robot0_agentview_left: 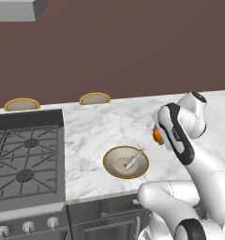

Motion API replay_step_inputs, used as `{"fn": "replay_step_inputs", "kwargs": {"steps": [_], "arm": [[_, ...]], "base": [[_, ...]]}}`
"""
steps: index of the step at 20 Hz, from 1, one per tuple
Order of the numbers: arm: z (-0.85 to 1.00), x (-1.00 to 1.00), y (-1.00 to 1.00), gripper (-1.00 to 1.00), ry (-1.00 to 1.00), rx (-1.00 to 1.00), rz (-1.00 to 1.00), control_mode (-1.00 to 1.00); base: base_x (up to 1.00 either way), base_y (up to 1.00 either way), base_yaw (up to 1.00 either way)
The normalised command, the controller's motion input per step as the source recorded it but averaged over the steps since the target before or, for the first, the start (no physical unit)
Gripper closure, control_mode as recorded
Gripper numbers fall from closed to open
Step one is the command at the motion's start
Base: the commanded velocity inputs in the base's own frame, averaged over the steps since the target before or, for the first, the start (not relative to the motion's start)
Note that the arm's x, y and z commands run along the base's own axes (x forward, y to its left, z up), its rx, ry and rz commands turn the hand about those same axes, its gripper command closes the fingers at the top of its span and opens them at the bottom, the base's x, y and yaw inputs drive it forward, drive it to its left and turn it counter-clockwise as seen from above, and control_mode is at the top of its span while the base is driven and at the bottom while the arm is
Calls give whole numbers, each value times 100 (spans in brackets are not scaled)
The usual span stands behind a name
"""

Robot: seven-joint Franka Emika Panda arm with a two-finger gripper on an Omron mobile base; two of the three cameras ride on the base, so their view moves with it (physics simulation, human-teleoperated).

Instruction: Remove the tangerine from the bowl and place it on the small plate. Then place the bowl with only the fish in the microwave, close the door, and press the start button to microwave the fish.

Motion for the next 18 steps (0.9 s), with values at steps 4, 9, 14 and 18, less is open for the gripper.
{"fn": "replay_step_inputs", "kwargs": {"steps": [4, 9, 14, 18], "arm": [[11, 24, -97, 100, 0, 0, -6, -100], [-3, 41, -92, 100, 4, 0, -3, -100], [-17, 59, -92, 100, 13, -3, -4, -100], [-21, 67, -84, 100, 15, -6, -1, -100]], "base": [[0, 0, 0], [0, 0, 0], [0, 0, 0], [0, 0, 0]]}}
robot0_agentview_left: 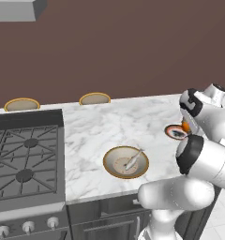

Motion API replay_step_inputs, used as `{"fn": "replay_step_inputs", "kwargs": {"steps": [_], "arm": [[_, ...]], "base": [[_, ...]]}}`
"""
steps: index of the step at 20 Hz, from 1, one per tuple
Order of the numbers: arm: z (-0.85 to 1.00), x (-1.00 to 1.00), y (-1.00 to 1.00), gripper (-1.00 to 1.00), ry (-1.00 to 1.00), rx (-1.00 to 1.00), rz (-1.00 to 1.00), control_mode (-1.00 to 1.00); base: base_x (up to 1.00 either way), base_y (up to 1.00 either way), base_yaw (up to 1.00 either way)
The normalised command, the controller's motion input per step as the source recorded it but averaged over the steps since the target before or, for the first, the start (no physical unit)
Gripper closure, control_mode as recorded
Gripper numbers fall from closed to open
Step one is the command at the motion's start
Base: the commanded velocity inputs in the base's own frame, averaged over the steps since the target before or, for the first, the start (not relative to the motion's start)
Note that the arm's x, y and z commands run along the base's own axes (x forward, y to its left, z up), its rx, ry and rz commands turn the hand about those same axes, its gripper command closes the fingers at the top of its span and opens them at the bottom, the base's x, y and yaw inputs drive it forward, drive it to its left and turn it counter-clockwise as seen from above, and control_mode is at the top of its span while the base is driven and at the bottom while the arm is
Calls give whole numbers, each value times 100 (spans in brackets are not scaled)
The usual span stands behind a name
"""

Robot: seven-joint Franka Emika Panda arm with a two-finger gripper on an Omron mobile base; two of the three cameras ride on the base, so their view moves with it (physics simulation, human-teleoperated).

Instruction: Remove the tangerine from the bowl and place it on the small plate. Then place the bowl with only the fish in the microwave, close the door, and press the start button to microwave the fish.

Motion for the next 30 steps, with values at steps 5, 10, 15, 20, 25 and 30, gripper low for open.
{"fn": "replay_step_inputs", "kwargs": {"steps": [5, 10, 15, 20, 25, 30], "arm": [[-20, 48, -34, 100, 19, -1, -6, -100], [-29, 64, -22, 100, 14, 0, -2, -100], [-25, 65, -49, 100, 15, 2, 0, -100], [-13, 45, -40, 100, 6, 2, 3, -100], [-36, 27, -12, 100, 5, 0, 5, -100], [-97, 31, 7, 100, 5, 0, 8, -100]], "base": [[0, 0, 0], [0, 0, 0], [0, 0, 0], [0, 0, 0], [0, 0, 0], [0, 0, 0]]}}
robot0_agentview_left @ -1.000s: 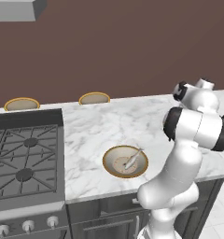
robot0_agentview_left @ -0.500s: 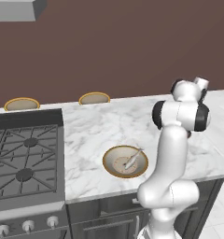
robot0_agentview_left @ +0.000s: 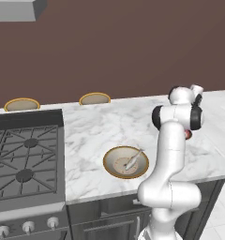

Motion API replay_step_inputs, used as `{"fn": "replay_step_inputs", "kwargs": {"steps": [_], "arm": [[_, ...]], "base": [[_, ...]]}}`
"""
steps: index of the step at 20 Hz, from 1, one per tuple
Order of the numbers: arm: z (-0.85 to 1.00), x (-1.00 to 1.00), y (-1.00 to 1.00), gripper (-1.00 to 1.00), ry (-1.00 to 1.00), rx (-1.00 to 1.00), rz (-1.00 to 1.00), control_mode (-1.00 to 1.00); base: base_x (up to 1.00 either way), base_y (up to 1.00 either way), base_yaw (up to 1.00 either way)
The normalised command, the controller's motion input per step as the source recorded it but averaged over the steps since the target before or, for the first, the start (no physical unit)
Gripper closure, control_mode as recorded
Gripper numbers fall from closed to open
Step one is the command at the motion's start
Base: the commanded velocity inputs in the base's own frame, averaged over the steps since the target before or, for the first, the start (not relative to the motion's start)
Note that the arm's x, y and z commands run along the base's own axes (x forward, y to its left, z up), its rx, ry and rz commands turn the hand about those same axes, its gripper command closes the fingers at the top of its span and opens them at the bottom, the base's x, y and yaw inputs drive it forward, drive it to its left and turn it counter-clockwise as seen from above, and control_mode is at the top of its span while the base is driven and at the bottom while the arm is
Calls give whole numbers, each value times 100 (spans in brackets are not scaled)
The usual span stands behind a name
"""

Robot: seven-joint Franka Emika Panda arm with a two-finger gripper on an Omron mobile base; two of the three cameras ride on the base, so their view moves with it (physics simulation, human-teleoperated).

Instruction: Remove the tangerine from the bowl and place it on the small plate. Then place the bowl with only the fish in the microwave, close the door, and press the start button to microwave the fish.

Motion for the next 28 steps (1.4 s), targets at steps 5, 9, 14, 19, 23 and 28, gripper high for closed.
{"fn": "replay_step_inputs", "kwargs": {"steps": [5, 9, 14, 19, 23, 28], "arm": [[-62, 17, 24, 100, 0, 0, 8, -100], [-9, 0, 3, 100, 0, 0, 4, -100], [-20, -8, 14, 100, -4, 0, 1, -100], [-41, -35, 40, -100, -16, -1, 0, -100], [-43, -19, 41, -100, -26, 0, 0, -100], [-21, -3, 24, -100, -19, 0, -1, -100]], "base": [[0, 0, 0], [0, 0, 0], [0, 0, 0], [0, 0, 0], [0, 0, 0], [0, 0, 0]]}}
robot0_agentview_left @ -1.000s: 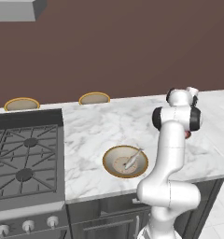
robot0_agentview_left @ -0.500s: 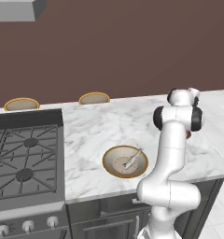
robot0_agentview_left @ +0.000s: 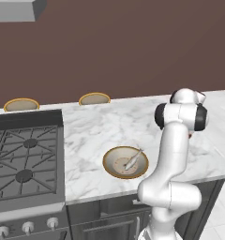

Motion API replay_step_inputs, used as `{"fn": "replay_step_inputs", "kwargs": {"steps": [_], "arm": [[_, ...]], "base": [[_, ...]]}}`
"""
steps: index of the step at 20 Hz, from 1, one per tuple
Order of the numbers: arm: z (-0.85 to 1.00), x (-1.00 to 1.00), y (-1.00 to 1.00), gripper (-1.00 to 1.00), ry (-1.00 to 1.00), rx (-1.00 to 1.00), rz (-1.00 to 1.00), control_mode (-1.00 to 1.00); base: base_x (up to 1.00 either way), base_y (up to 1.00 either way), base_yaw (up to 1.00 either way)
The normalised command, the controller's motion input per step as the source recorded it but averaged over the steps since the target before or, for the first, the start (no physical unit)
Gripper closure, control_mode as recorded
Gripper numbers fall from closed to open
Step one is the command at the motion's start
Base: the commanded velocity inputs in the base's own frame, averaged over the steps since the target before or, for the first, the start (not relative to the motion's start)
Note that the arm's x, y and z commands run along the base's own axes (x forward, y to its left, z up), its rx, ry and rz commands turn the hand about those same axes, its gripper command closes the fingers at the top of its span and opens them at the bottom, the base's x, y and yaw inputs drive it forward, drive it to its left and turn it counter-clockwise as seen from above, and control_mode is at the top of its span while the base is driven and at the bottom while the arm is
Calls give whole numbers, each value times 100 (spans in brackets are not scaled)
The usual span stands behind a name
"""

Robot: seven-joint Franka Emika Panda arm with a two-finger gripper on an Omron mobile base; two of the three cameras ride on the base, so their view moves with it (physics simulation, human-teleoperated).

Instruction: Remove the tangerine from the bowl and place it on the small plate. Then place the bowl with only the fish in the microwave, close the door, and press the start button to microwave the fish.

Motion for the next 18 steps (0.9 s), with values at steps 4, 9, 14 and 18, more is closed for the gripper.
{"fn": "replay_step_inputs", "kwargs": {"steps": [4, 9, 14, 18], "arm": [[1, 0, 22, -100, -5, 0, -3, -100], [29, 0, 7, -100, -1, 0, -4, -100], [42, -7, 0, -100, 0, 0, -4, -100], [46, -79, 0, -100, -1, 0, -5, -100]], "base": [[0, 0, 0], [0, 0, 0], [0, 0, 0], [0, 0, 0]]}}
